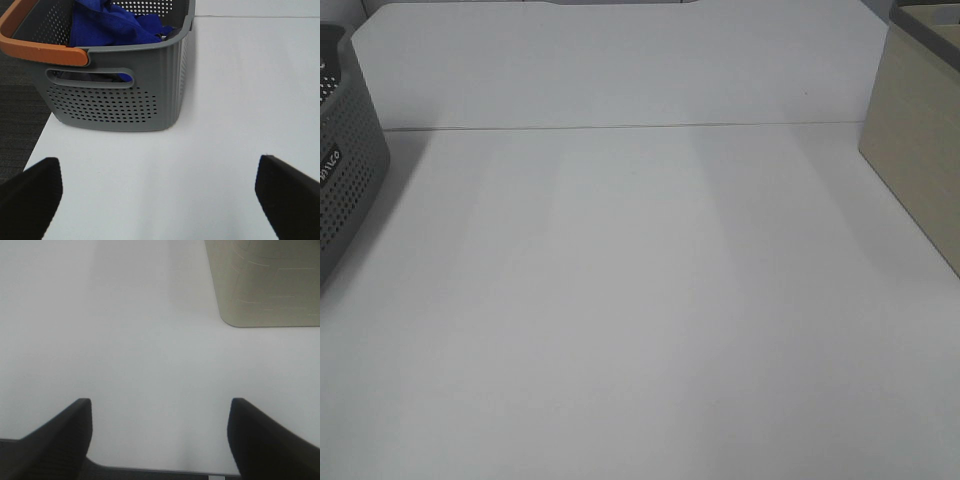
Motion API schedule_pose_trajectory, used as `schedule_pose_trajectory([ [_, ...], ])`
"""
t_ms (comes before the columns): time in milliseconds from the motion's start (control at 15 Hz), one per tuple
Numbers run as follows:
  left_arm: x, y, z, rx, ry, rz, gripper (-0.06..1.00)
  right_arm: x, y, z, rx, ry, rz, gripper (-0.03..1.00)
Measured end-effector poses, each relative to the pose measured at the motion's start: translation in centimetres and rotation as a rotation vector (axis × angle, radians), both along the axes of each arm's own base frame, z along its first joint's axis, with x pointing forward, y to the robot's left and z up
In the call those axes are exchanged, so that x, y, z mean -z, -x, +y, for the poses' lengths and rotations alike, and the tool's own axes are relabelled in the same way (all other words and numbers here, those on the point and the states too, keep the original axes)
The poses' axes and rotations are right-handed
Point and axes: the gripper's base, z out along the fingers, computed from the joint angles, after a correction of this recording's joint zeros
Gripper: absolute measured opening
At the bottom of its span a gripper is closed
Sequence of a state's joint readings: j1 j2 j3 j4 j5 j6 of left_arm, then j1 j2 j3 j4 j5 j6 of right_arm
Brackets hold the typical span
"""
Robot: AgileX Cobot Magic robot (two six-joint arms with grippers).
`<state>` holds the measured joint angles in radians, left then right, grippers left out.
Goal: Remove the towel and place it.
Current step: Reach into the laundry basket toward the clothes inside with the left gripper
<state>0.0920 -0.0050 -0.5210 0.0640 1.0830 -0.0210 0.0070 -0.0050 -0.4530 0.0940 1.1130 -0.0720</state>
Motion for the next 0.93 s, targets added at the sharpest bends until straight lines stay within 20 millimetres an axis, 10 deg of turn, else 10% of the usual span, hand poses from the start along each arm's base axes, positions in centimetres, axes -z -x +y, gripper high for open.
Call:
schedule_pose_trajectory([
  [933,0.00,0.00,0.00,0.000,0.000,0.000,0.99,0.00,0.00,0.00,0.000,0.000,0.000,0.71],
])
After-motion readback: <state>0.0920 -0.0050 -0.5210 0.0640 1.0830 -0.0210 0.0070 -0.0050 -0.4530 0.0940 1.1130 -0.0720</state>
